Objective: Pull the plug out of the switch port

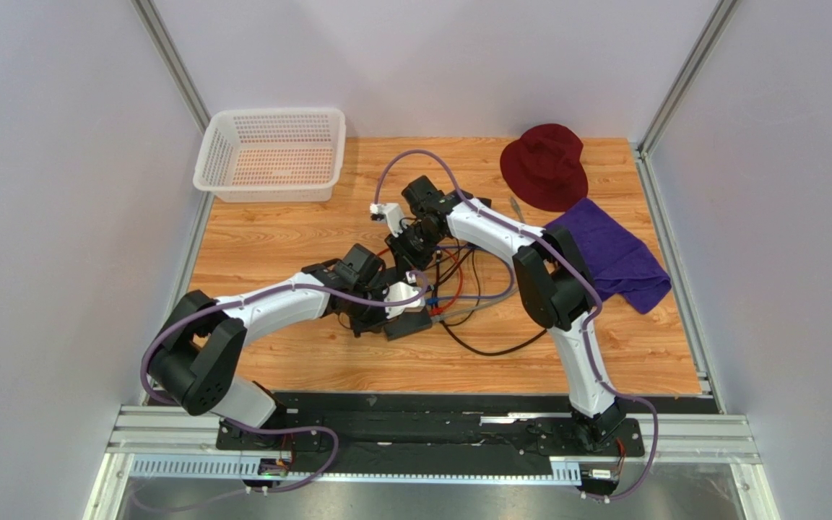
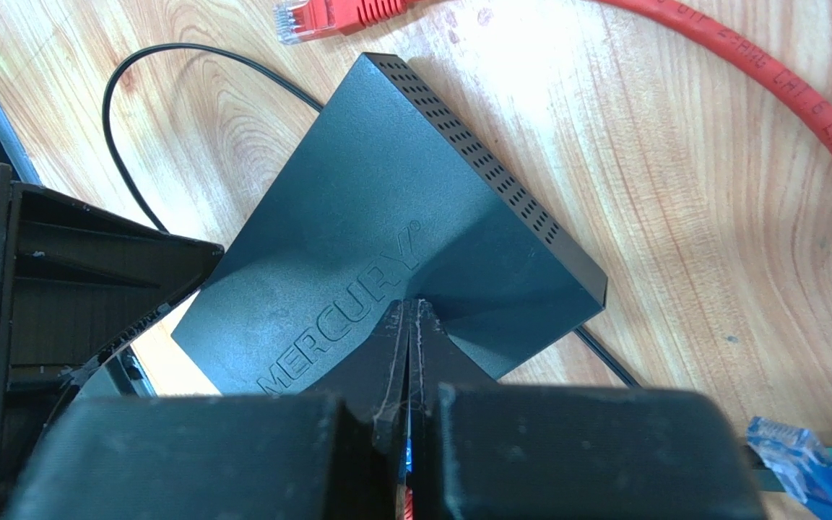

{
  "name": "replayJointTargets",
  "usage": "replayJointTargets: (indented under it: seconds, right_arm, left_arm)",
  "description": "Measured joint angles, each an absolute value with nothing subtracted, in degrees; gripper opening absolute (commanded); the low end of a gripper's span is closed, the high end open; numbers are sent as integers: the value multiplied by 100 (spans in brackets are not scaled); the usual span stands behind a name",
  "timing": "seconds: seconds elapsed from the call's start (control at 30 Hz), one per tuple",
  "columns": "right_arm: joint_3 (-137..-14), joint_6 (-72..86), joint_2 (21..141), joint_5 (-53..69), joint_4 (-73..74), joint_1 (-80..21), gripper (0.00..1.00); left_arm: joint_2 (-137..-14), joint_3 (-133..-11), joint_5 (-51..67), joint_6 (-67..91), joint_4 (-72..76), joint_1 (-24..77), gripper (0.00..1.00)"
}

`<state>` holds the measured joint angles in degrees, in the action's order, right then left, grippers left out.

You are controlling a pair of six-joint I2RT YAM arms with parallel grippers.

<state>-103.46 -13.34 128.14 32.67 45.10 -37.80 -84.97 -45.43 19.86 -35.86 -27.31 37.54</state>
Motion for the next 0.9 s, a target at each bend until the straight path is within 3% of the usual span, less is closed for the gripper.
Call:
replayJointTargets:
  seconds: [0.57,0.9]
  right_arm:
    - [-9880,-1374,12481,3107,4388,-3785,0]
    - [-8838,-1542,11887,3424,4571,-3968,0]
  left_arm:
    - [-8221,-4117,1752,-2624,-2169,3785,0]
    - [-8189,-4027,1688,-2563,-2067,3791,0]
